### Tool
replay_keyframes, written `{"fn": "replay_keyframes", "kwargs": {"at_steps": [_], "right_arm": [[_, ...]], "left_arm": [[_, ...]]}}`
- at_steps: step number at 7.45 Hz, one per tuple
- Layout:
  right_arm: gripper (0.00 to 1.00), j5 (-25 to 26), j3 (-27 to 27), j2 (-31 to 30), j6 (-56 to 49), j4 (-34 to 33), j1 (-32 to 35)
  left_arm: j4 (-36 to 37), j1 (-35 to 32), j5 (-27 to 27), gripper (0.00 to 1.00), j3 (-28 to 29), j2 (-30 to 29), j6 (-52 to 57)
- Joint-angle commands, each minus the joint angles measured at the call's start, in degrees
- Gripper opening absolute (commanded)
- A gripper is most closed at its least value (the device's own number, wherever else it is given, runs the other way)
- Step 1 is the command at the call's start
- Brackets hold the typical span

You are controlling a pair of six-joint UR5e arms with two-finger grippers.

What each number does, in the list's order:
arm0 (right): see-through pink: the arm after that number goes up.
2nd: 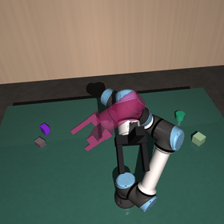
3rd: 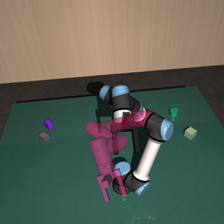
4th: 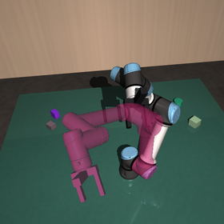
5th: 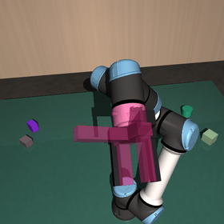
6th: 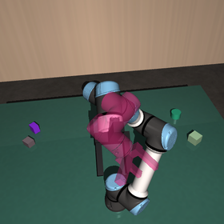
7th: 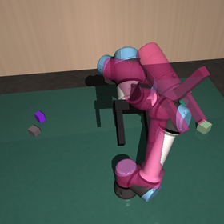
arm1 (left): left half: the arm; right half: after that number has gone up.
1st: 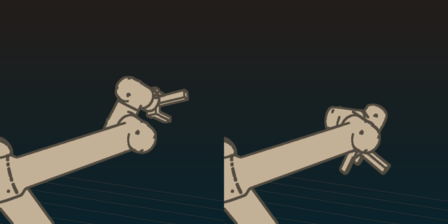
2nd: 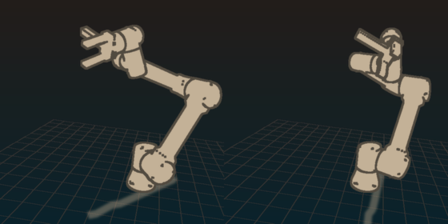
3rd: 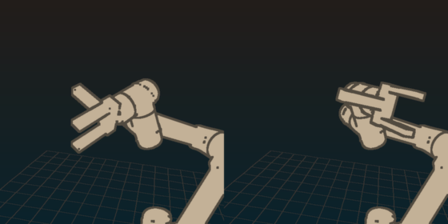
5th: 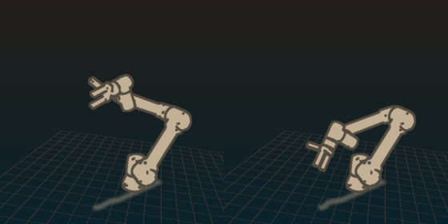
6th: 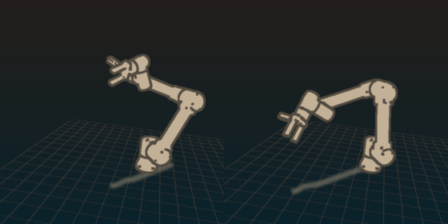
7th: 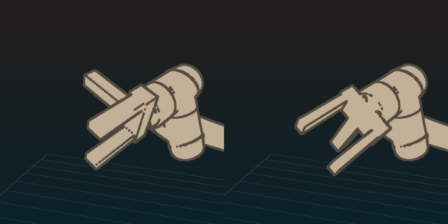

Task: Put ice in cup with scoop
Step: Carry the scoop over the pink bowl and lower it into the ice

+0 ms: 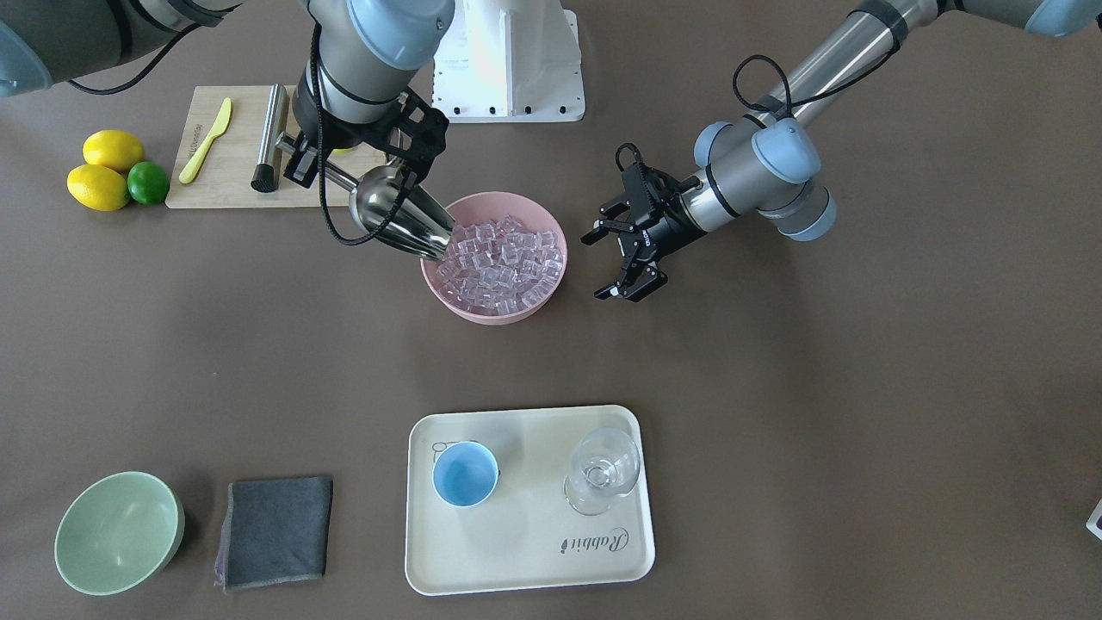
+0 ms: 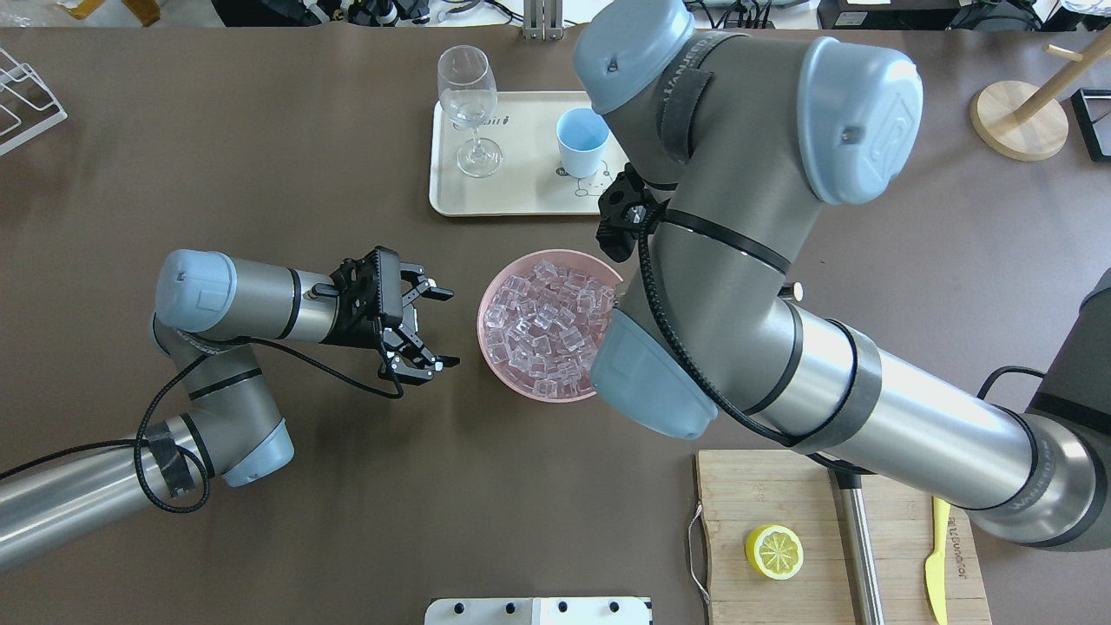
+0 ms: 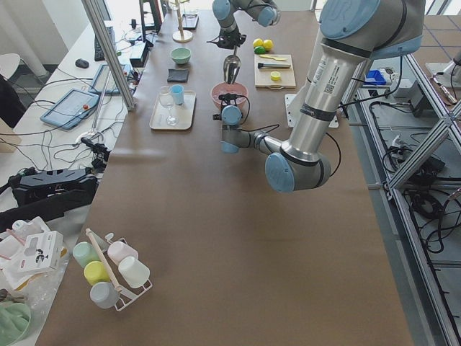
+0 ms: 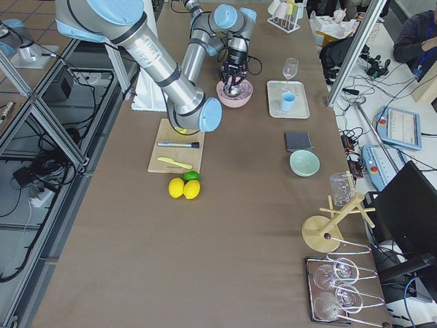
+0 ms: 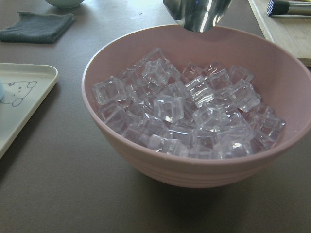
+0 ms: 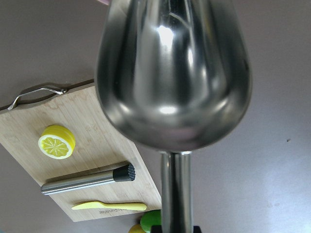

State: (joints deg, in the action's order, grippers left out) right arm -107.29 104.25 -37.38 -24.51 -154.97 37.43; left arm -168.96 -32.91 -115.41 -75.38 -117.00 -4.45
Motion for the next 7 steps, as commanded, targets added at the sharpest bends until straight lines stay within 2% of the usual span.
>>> {"fn": "replay_keyframes", "kwargs": {"at_steps": [1, 3, 7], "right_arm": [[0.0, 0.5, -5.98, 2.58, -0.02, -0.16, -0.69], [0.0, 0.76, -6.25, 3.01, -0.02, -1.56, -1.22], [0.0, 0.94, -10.72, 5.47, 0.16, -1.57, -2.54]], "left_arm": [[0.13, -0.05, 0.01, 0.97, 1.46, -0.85, -0.03], [0.04, -0.13, 0.01, 0.97, 1.46, -0.94, -0.12], [-0.31, -0.4, 0.01, 0.97, 1.46, -1.03, -4.6]]}}
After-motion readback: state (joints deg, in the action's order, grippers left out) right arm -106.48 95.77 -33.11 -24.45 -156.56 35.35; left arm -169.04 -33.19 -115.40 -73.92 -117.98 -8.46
